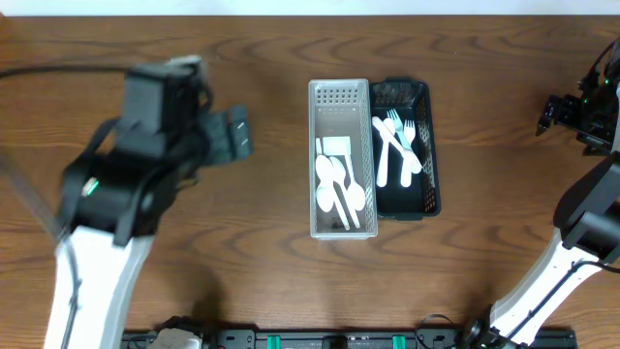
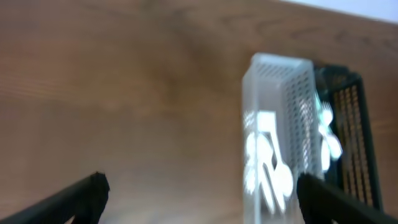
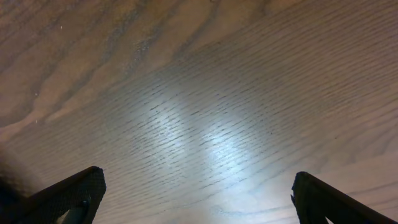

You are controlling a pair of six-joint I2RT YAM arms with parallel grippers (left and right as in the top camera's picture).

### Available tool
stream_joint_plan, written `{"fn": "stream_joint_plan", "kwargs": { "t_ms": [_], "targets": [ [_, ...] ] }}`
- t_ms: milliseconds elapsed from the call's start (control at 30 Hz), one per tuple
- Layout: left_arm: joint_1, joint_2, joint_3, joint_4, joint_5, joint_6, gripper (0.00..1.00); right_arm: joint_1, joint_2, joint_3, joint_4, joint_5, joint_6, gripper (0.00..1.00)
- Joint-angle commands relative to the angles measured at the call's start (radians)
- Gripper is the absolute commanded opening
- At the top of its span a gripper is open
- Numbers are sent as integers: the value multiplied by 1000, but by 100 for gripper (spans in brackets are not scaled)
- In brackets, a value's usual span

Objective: Pack container

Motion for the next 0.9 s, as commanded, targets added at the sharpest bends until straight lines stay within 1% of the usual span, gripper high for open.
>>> {"fn": "stream_joint_plan", "kwargs": {
  "t_ms": [0, 233, 333, 467, 600, 700, 800, 867],
  "targets": [
    [16, -76, 11, -83, -31, 18, 98, 3, -6, 0, -1, 0, -14, 99],
    [16, -324, 11, -314, -17, -27, 98, 3, -6, 0, -1, 0, -14, 99],
    [16, -460, 11, -381, -18, -94, 98, 3, -6, 0, -1, 0, -14, 99],
    [16, -629, 11, -415, -17, -161, 98, 3, -6, 0, -1, 0, -14, 99],
    [16, -760, 11, -431, -17, -162, 98, 3, -6, 0, -1, 0, -14, 99],
    [16, -840, 11, -472, -17, -162, 98, 3, -6, 0, -1, 0, -14, 99],
    [16, -894, 11, -539, -16, -163, 98, 3, -6, 0, -1, 0, -14, 99],
    [16, -924, 11, -528, -17, -163, 98, 3, -6, 0, -1, 0, -14, 99]
  ]
}}
